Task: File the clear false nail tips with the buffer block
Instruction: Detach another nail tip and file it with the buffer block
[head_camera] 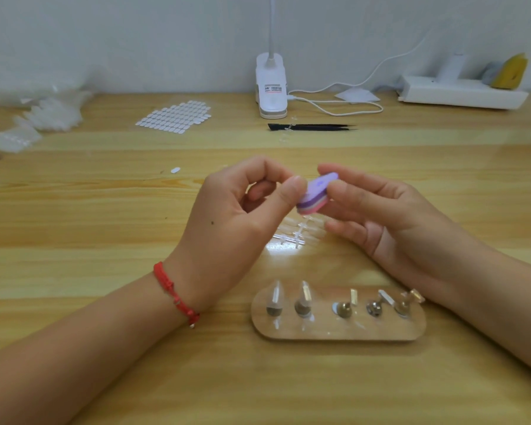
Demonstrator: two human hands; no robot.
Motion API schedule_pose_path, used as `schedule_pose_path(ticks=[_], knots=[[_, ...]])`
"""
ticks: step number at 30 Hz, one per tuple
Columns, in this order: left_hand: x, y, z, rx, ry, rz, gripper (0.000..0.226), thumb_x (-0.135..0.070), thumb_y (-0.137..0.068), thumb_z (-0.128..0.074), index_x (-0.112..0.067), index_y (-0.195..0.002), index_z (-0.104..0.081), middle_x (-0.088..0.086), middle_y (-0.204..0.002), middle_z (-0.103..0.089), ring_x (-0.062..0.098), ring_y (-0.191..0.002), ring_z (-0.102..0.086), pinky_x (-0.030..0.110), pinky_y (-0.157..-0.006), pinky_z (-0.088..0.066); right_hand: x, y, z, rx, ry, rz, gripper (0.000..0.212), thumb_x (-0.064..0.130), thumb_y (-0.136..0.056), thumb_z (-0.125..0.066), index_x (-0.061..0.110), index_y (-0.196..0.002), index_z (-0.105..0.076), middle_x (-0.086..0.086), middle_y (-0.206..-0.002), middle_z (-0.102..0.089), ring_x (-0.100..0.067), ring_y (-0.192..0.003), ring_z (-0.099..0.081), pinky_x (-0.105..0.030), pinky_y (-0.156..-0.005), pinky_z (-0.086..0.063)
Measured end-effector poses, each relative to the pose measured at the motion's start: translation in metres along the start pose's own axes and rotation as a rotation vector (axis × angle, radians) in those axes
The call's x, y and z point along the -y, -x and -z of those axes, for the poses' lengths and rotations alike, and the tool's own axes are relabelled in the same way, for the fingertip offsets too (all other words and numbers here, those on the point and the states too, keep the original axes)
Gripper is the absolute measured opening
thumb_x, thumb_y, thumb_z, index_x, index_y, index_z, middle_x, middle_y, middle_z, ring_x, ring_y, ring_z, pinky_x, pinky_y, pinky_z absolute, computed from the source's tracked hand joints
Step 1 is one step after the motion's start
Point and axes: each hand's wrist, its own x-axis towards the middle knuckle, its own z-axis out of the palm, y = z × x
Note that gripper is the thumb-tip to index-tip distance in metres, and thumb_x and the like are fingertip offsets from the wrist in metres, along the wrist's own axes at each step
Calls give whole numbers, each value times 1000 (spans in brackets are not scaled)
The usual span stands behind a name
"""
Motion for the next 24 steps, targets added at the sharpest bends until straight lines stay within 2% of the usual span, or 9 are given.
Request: schedule_pose_path(ticks=[3,5,7,8,10,12,16,20,24], knots=[[2,-1,2,-38,14,4,16,-25,-83,-60,-12,-76,-64,0,-54,-29,6,-48,-28,15,-49,-28,1,0,2,-29,-51,6,21,17,-70,-68,18,-88,-80,-6,-90,-76,-13,-85,-73,-15,-57,-54],[2,-1,3,-47,-7,6,16,-26,-82,-60,-12,-76,-64,11,-55,-29,10,-50,-29,20,-50,-28,-1,0,0,-9,16,23,22,17,-69,-70,18,-89,-80,-7,-89,-76,-15,-84,-74,-17,-57,-55],[1,0,1,-31,-21,0,16,-26,-82,-61,-12,-75,-65,24,-59,-34,22,-52,-31,28,-51,-29,-2,1,-2,3,61,32,24,16,-68,-71,17,-90,-80,-8,-90,-76,-16,-84,-74,-17,-58,-55],[1,0,0,-27,-14,-2,15,-25,-82,-61,-12,-75,-65,22,-57,-34,23,-51,-31,28,-50,-29,-2,0,-1,-14,40,24,23,16,-68,-71,17,-90,-80,-8,-91,-76,-15,-84,-74,-17,-57,-55],[2,0,1,-46,3,-4,15,-24,-83,-64,-12,-75,-67,2,-53,-29,10,-49,-29,19,-48,-28,0,-1,2,-51,-30,13,22,16,-70,-69,16,-89,-80,-9,-92,-76,-15,-86,-73,-16,-56,-54],[3,0,2,-78,0,2,14,-20,-85,-67,-11,-75,-68,-7,-53,-28,5,-49,-28,15,-49,-28,0,0,1,-50,-31,22,22,16,-69,-70,16,-88,-80,-9,-92,-76,-16,-86,-73,-16,-56,-54],[3,0,0,-36,-22,12,14,-25,-82,-64,-13,-74,-67,12,-53,-33,21,-51,-29,27,-50,-29,-4,1,-3,-4,90,49,26,17,-65,-73,17,-90,-80,-7,-88,-76,-15,-81,-74,-17,-55,-55],[3,-1,3,-43,-25,11,15,-24,-83,-62,-12,-74,-66,-10,-52,-27,3,-47,-27,12,-48,-27,-1,0,2,-51,-38,23,21,18,-71,-69,15,-90,-79,-8,-90,-76,-15,-85,-73,-15,-53,-54],[2,-1,3,-25,-24,-1,15,-25,-83,-58,-15,-71,-61,-12,-52,-28,4,-48,-27,15,-49,-26,-3,1,-1,41,92,36,23,15,-72,-72,14,-94,-79,-8,-88,-76,-15,-81,-73,-18,-54,-55]])
